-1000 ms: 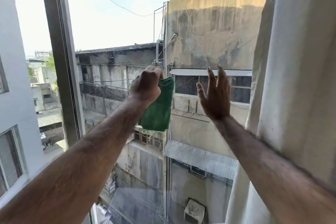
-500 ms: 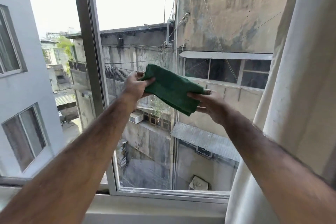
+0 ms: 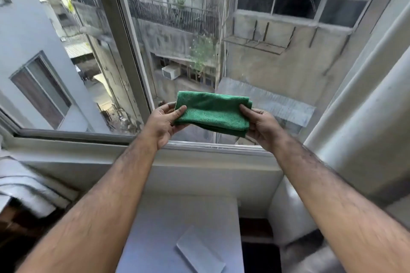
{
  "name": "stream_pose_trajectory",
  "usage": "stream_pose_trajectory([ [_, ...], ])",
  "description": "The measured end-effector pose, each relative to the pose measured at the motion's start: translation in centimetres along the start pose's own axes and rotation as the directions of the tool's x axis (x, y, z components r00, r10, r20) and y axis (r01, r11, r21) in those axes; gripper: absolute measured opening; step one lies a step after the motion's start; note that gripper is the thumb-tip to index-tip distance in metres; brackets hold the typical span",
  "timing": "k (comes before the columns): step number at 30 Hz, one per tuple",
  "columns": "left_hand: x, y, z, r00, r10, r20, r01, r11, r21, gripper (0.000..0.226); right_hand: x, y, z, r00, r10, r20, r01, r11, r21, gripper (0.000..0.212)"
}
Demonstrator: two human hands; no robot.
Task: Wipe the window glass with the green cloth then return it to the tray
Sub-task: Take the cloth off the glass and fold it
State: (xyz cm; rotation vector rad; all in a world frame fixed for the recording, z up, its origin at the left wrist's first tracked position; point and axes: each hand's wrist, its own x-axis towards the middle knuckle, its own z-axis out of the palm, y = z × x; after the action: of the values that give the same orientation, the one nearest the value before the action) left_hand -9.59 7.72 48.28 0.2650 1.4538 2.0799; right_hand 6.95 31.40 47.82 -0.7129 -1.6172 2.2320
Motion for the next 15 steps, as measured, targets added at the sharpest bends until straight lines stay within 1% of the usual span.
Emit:
stream_pose_trajectory([
  [2, -0.1, -4.0, -2.2, 0.998, -0.068, -0.014, 0.068, 0.998, -0.006, 0.015, 0.1, 4.6, -0.4, 0.997, 0.068, -0.023, -0.068, 0.998, 0.011, 0.014],
  [5, -0.5, -10.0, -5.8, 0.983, -0.184, -0.020, 0.184, 0.983, 0.007, 0.021, -0.2, 11.5, -1.3, 0.984, 0.166, -0.070, -0.164, 0.986, 0.030, 0.016],
  [7, -0.8, -14.2, -8.4, 0.965, -0.259, -0.035, 0.261, 0.964, 0.050, 0.024, -0.6, 16.6, -2.0, 0.969, 0.223, -0.107, -0.222, 0.975, 0.018, 0.017],
  [12, -1.6, -23.8, -13.8, 0.922, -0.358, -0.145, 0.379, 0.911, 0.162, 0.023, -2.6, 28.2, -4.1, 0.915, 0.372, -0.159, -0.382, 0.924, -0.037, 0.013],
  [15, -2.1, -29.1, -16.5, 0.895, -0.404, -0.191, 0.442, 0.860, 0.254, 0.022, -3.8, 35.0, -5.4, 0.880, 0.433, -0.196, -0.452, 0.890, -0.062, 0.011],
])
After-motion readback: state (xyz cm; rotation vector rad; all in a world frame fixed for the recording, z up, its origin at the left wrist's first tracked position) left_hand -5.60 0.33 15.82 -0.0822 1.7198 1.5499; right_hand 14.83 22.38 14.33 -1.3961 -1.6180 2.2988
